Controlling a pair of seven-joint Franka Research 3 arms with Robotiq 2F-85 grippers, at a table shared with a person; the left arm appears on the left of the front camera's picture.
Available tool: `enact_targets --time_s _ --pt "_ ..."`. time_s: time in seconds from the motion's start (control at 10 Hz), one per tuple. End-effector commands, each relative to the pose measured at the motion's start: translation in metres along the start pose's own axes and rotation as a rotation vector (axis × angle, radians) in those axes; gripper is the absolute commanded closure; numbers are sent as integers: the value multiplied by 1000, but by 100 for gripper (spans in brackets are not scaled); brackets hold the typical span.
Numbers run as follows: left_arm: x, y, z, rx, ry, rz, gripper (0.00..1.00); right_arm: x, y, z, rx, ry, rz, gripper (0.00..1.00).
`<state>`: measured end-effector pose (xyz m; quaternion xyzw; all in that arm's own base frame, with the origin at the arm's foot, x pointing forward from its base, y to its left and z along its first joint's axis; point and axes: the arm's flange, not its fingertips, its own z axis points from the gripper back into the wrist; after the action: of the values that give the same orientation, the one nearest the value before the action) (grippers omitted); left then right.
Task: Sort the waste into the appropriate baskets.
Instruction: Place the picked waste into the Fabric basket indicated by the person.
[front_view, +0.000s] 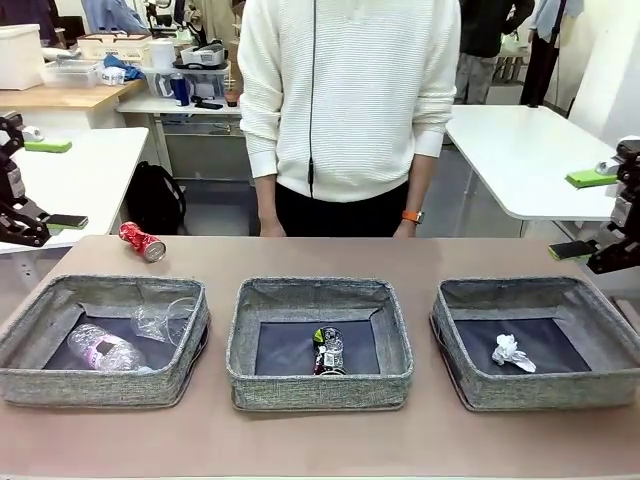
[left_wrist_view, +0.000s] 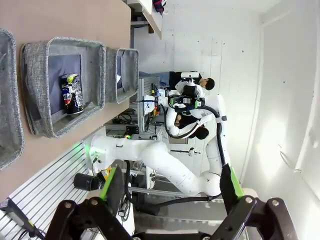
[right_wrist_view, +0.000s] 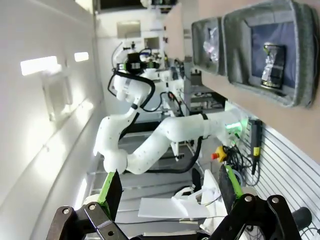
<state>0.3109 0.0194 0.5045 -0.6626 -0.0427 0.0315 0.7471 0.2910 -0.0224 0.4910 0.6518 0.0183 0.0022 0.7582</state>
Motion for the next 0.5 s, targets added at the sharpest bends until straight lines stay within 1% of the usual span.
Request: enact_targets --time_s 0.0,0.4 --pt "0 -3 1 -10 -8 -6 0 0 7 1 14 -3 -17 0" --pt "0 -3 1 -10 -8 -6 0 0 7 1 14 -3 -17 0"
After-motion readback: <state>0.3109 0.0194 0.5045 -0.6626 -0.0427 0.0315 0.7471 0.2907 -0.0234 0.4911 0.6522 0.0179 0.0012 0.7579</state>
